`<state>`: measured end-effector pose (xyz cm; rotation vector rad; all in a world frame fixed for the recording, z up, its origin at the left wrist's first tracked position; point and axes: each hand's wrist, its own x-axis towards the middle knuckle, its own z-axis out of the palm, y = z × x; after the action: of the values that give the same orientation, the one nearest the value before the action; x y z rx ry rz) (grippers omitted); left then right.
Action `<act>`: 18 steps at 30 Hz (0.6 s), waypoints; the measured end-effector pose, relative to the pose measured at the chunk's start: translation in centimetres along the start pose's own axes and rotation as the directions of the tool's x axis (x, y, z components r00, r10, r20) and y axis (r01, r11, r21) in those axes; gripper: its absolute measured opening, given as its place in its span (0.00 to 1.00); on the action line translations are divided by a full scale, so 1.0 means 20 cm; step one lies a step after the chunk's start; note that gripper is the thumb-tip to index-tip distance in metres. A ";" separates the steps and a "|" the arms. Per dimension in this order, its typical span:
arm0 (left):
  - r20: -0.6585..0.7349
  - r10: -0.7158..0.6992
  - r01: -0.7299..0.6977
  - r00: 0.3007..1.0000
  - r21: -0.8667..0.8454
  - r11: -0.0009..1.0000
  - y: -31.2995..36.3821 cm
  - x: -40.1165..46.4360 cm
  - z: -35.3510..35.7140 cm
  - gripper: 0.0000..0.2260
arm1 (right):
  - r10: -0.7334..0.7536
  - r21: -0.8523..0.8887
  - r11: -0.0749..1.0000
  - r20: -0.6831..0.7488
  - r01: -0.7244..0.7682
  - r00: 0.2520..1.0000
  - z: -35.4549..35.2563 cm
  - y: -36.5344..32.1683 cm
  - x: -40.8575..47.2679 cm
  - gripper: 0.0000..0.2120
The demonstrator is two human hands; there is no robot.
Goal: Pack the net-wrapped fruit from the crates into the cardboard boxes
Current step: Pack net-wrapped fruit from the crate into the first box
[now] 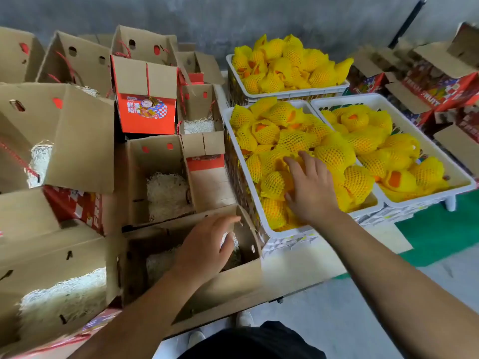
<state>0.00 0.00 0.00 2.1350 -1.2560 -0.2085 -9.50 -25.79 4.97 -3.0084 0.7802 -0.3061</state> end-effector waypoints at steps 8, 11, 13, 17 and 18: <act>-0.042 -0.073 0.064 0.996 -0.180 0.982 0.22 0.38 0.15 0.17 | 0.053 -0.174 0.984 0.099 -0.036 0.994 0.04 0.22 0.15 0.38; -0.084 -0.137 0.109 0.987 -0.273 0.956 0.29 0.44 0.18 0.17 | 0.054 -0.124 0.991 0.117 -0.040 0.992 -0.02 0.25 0.15 0.43; -0.088 -0.176 0.134 0.980 -0.357 0.924 0.34 0.47 0.19 0.17 | 0.028 -0.045 0.999 0.073 -0.025 0.997 -0.06 0.24 0.12 0.48; -0.016 -0.372 0.258 0.928 -0.691 0.675 0.49 0.54 0.16 0.13 | -0.008 0.294 0.955 -0.087 0.033 0.996 -0.16 0.23 0.10 0.47; 0.021 -0.446 0.284 0.895 -0.797 0.533 0.53 0.56 0.14 0.13 | 0.022 0.460 0.887 -0.121 0.037 0.992 -0.19 0.22 0.09 0.47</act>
<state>-3.04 -14.10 6.28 1.5271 -0.4106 -0.6086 -10.74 -30.35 8.73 -2.5595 0.5960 -0.5899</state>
